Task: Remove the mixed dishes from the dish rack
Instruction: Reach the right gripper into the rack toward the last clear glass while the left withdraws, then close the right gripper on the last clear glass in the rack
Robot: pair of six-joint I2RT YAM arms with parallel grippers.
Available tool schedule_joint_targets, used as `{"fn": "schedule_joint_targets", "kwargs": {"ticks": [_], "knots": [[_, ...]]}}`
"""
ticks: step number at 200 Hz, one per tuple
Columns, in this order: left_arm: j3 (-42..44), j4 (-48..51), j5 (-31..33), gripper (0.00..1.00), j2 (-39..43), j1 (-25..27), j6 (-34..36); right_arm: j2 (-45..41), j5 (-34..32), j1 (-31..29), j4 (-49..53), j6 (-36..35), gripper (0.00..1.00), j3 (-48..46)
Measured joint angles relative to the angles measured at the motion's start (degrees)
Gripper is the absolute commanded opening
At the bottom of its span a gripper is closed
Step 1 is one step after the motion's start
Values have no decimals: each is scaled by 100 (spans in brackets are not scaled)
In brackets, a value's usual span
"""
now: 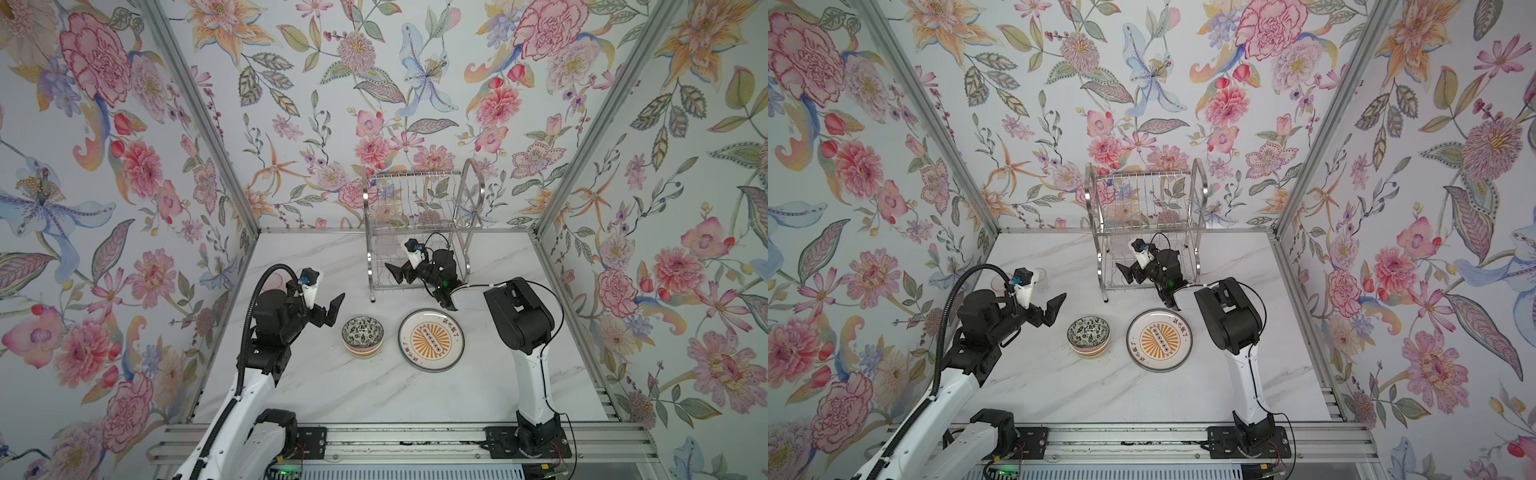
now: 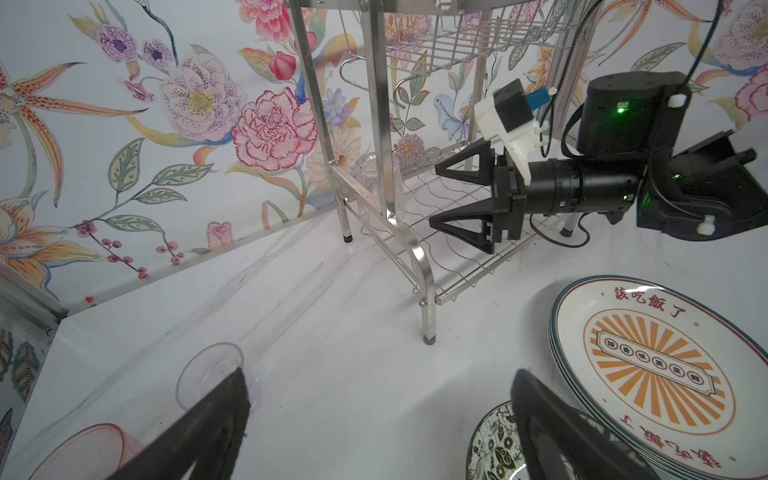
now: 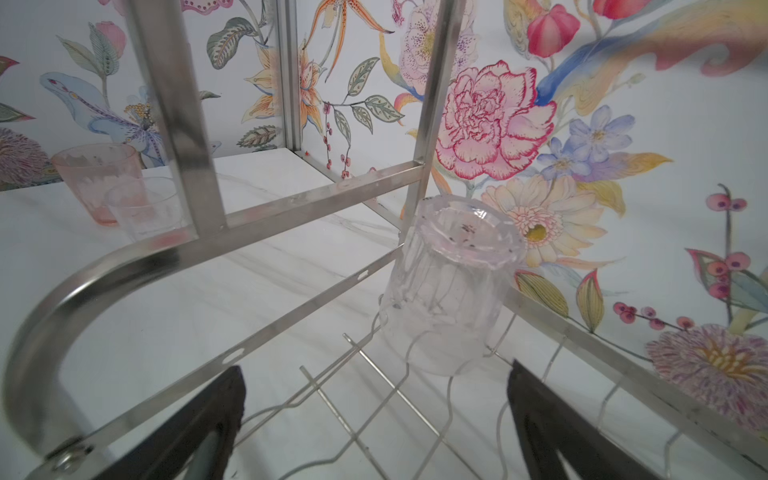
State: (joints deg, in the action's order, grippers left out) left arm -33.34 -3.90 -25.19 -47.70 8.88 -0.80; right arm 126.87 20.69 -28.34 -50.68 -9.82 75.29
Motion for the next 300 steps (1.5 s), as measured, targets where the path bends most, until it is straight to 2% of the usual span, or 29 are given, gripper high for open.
{"fn": "schedule_joint_targets", "kwargs": {"ticks": [87,167,182,256,285,300], "knots": [[101,90,35,99,212,79,44,1362,155,111,278,0,99,1987],[111,330,203,99,586,129,101,2153,476,111,688,-2,99,3397],[111,402,232,99,640,129,125,2210,538,111,743,-2,100,3495],[111,518,313,99,651,129,168,2218,848,138,911,4,86,3532],[111,535,313,99,647,129,188,2238,896,144,966,4,97,3604],[111,544,313,99,647,129,190,2308,894,142,1014,26,100,3773]]}}
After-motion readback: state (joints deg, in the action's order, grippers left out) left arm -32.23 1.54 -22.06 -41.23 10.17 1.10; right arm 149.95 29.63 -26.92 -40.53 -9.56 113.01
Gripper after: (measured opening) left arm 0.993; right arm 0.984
